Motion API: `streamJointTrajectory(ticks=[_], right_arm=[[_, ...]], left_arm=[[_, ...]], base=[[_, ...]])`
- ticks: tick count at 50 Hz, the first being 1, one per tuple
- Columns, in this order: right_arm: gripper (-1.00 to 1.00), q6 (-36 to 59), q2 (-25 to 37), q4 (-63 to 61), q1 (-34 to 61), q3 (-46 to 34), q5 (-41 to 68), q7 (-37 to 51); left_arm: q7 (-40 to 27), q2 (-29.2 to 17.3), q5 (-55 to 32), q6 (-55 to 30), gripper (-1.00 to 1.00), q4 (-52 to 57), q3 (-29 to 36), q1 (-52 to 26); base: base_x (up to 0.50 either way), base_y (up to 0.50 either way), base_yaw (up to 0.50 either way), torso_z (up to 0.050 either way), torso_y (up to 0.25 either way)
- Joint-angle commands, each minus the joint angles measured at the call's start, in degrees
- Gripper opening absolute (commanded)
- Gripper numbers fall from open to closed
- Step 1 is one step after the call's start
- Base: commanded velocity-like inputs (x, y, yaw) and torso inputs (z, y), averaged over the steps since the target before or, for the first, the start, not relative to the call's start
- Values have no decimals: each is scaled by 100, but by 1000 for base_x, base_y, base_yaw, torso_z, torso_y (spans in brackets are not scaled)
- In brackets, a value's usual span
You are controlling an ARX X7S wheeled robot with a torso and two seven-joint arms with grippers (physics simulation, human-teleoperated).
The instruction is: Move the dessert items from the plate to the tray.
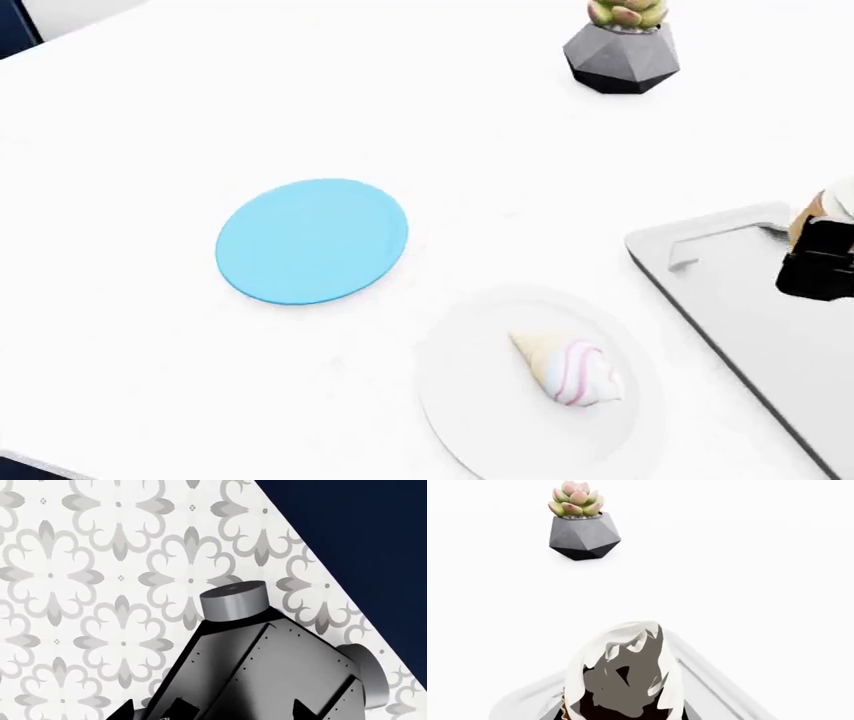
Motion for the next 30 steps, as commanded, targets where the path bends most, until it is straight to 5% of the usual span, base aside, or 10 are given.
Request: streamJointTrajectory(ticks=[1,7,28,29,30], right_arm=[[-100,-1081,-90,694,-809,-723,-322,-260],[-100,-1515,-518,1144,-1168,-952,-264,-348],[-100,-1240,-546,1412,-1025,-827,-455,-372],[100,-1198,-574,1391,-1023,-831,-497,-452],[100,-1187,-593,1369,-1023,-833,-532,-490]], left_arm=[[-18,-35,-7,32,100,-3,-21,27],[13,-43,-12,89,100,-3,-59,76],[27,-30,-5,126,100,-3,-66,102],[30,-30,-5,127,100,-3,-69,105],[31,-29,-5,128,100,-3,-72,106]], base=[[0,0,0,0,0],[0,0,0,0,0],[0,0,0,0,0],[0,0,0,0,0],[0,0,0,0,0]])
